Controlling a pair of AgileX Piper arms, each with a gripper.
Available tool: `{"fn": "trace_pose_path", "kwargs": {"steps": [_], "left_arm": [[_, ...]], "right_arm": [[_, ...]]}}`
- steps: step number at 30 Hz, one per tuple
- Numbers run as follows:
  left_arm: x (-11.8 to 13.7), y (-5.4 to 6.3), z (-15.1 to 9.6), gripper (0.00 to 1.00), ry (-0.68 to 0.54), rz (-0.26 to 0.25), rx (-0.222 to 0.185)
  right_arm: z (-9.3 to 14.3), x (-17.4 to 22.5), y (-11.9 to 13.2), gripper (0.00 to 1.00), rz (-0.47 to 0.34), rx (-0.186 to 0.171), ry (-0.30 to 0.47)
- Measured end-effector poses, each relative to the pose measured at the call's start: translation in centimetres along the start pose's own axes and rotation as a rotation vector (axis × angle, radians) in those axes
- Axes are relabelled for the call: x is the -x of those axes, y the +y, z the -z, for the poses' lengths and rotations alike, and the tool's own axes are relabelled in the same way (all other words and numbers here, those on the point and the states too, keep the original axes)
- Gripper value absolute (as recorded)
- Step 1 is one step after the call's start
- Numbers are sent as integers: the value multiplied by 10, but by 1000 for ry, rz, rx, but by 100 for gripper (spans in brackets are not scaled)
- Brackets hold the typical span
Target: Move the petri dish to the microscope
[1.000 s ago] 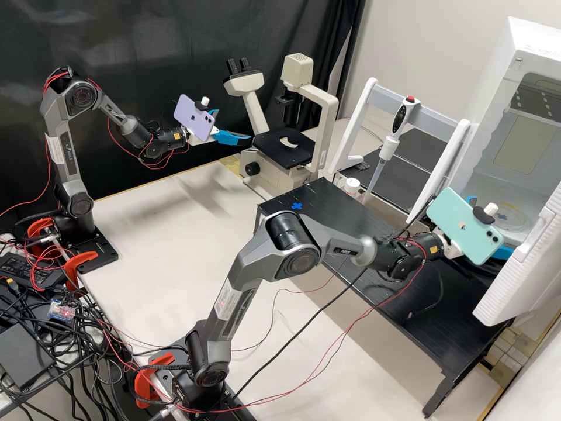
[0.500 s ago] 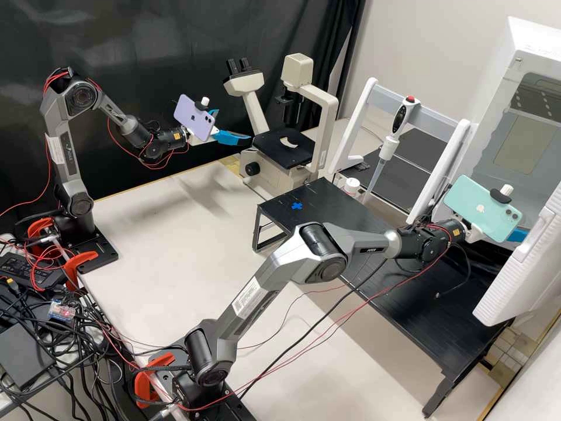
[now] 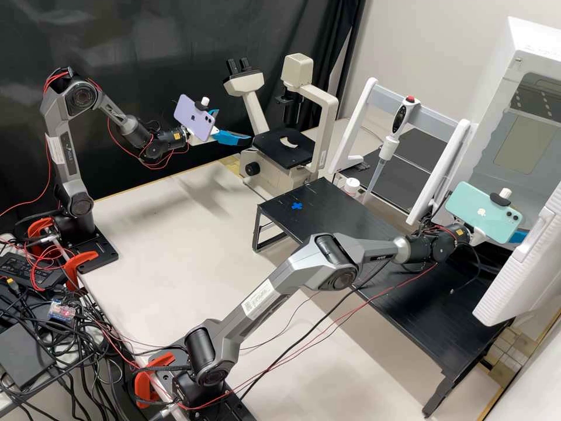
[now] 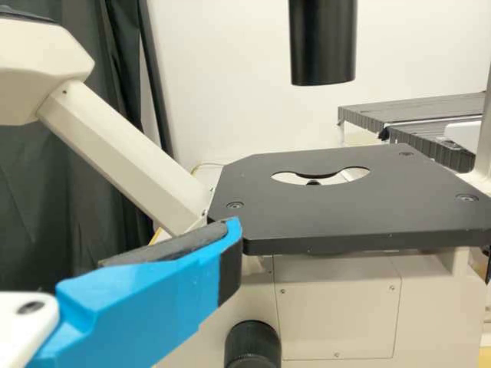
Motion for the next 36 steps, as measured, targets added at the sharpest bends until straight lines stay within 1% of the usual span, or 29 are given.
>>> {"fn": "trace_pose_path", "kwargs": {"steps": [1, 3, 17, 36], "left_arm": [[0, 0, 0, 100, 0, 0, 0], [0, 0, 0, 100, 0, 0, 0], [0, 0, 0, 100, 0, 0, 0], [0, 0, 0, 100, 0, 0, 0]], "right_arm": [[0, 0, 0, 0, 1, 0, 0], [0, 0, 0, 0, 1, -6, 0], [-8, -9, -7, 0, -3, -7, 3], [-8, -9, -7, 0, -3, -9, 3]]}}
